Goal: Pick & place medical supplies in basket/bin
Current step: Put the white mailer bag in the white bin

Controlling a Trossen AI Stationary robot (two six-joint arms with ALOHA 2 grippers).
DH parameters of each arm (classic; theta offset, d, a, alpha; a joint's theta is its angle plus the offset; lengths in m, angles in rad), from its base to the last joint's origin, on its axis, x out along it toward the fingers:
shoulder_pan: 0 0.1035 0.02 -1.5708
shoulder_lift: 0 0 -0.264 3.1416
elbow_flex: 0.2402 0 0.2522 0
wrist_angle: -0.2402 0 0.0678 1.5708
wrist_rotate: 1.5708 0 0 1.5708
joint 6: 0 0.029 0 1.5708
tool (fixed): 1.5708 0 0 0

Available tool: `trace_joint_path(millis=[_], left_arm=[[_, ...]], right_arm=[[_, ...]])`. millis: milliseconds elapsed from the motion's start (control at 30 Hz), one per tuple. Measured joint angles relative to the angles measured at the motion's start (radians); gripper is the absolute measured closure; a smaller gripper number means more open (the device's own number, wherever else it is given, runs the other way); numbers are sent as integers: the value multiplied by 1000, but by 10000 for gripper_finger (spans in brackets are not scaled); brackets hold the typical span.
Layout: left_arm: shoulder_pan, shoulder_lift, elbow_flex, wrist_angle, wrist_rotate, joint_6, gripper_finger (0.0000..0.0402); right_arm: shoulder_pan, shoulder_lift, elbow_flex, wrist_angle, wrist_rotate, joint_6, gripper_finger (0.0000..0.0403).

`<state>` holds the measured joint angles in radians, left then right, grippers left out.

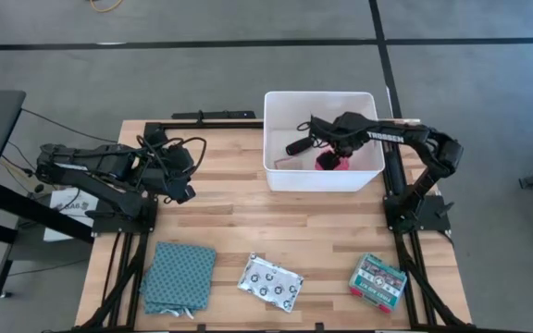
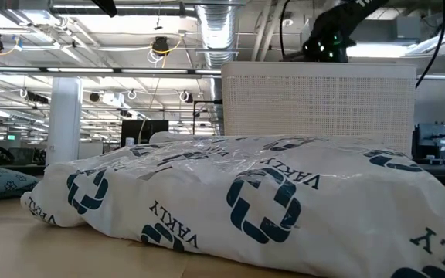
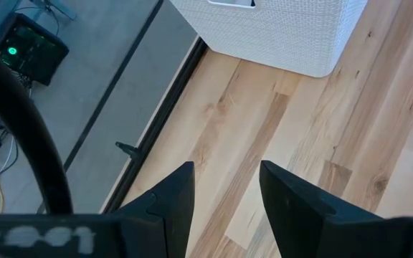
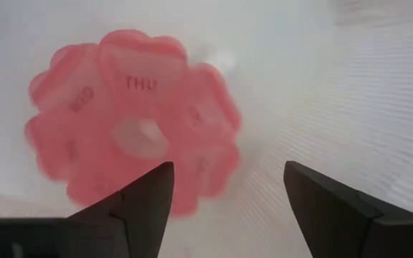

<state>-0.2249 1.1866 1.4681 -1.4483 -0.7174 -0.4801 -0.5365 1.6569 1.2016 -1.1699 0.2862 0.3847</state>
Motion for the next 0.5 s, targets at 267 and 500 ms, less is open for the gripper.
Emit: trace_joint_path(millis=[267,500], left_arm=[[0,0,0,0,0,0,253],[0,0,0,-1,0,0,253]], right_arm=[[13,0,308,-280,4,26,143],[98,0,638,-357,4,64,143]])
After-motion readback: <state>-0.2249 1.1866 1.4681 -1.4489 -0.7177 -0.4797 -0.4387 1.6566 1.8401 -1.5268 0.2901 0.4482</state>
